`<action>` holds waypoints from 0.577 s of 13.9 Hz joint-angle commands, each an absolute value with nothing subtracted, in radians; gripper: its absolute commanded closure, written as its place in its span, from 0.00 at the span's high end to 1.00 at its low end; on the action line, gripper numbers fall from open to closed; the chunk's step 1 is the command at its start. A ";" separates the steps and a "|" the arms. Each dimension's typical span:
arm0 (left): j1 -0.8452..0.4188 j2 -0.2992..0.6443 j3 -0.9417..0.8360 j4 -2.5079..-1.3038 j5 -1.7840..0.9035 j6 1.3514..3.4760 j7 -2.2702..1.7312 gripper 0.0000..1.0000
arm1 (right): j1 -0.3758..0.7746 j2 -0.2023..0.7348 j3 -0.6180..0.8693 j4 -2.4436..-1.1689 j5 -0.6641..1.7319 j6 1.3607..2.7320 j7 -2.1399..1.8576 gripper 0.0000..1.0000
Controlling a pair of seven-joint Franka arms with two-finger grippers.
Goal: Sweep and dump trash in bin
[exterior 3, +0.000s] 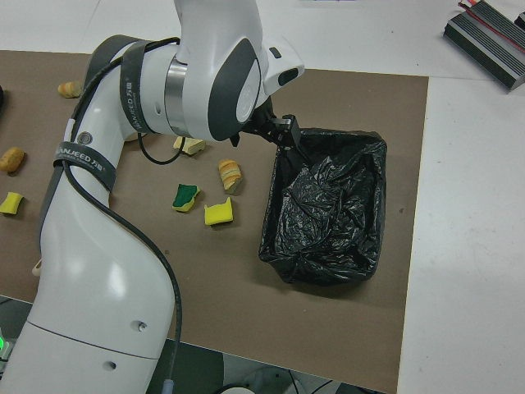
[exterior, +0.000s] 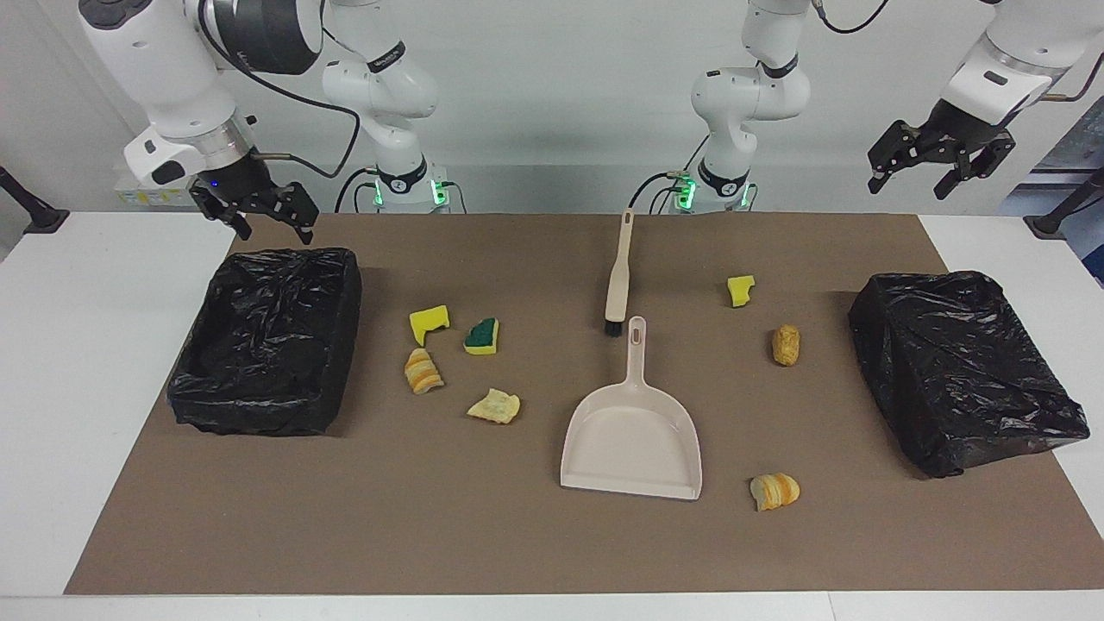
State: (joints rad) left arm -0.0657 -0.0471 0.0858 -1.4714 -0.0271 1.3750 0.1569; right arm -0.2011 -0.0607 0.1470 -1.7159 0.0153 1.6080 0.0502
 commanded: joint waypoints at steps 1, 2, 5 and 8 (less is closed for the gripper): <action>-0.063 -0.087 0.084 -1.522 -0.034 1.397 0.153 1.00 | -0.207 -0.068 0.163 -1.715 0.023 1.612 0.055 1.00; -0.061 -0.086 0.084 -1.522 -0.032 1.400 0.153 1.00 | -0.209 -0.064 0.163 -1.715 0.012 1.612 0.054 1.00; -0.057 -0.083 0.086 -1.516 -0.031 1.402 0.149 1.00 | -0.209 -0.063 0.158 -1.715 0.009 1.614 0.055 1.00; -0.070 -0.080 0.077 -1.514 -0.032 1.401 0.153 1.00 | -0.209 -0.067 0.163 -1.715 0.011 1.618 0.055 1.00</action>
